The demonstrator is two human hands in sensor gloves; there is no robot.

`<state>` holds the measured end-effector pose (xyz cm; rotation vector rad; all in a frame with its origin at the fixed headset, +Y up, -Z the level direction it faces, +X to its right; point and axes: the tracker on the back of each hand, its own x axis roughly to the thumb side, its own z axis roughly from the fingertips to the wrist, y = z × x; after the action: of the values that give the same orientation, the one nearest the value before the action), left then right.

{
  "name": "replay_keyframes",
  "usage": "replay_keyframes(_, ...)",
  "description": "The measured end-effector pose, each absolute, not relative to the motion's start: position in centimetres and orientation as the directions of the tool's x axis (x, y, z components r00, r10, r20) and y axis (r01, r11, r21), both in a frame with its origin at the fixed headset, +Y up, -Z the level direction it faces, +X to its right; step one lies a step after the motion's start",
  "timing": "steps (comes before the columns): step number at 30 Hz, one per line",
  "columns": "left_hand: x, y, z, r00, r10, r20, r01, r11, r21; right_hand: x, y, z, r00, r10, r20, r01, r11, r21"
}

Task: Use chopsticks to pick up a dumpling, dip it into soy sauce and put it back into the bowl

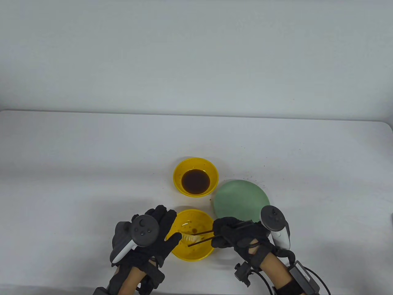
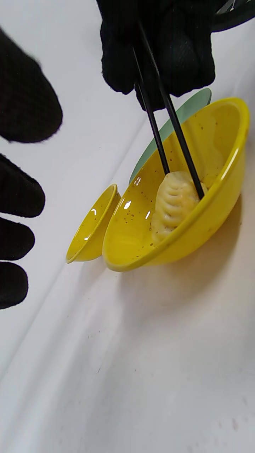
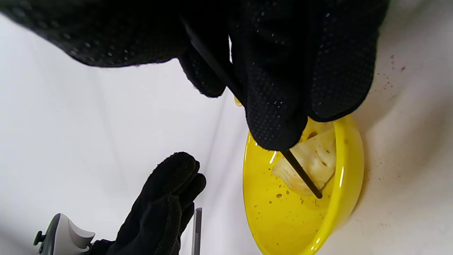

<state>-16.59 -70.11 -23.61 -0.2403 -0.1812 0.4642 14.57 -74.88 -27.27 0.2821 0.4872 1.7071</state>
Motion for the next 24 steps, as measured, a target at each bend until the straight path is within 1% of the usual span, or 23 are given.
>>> replay_keyframes(7, -16.61, -70.13, -23.63, 0.878, 0.463, 0.117, -0.420, 0.865, -0.274, 14.59, -75.03, -27.34, -0.165, 0.982, -0.090, -0.875, -0.103, 0.472)
replay_keyframes(16, -16.62, -70.15, -23.67, 0.878, 0.464, 0.118, -0.420, 0.865, -0.276, 14.67, -75.04, -27.58, -0.160, 0.983, -0.084, -0.874, -0.101, 0.476)
replay_keyframes(20, -16.66, -70.12, -23.67, 0.876, 0.467, 0.118, -0.423, 0.863, -0.275, 14.84, -75.55, -27.75, -0.124, 0.986, -0.115, -0.885, -0.058, 0.461)
replay_keyframes(24, -16.80, -70.13, -23.72, 0.872, 0.476, 0.111, -0.433, 0.858, -0.276, 15.08, -75.52, -27.87, -0.109, 0.987, -0.119, -0.889, -0.044, 0.455)
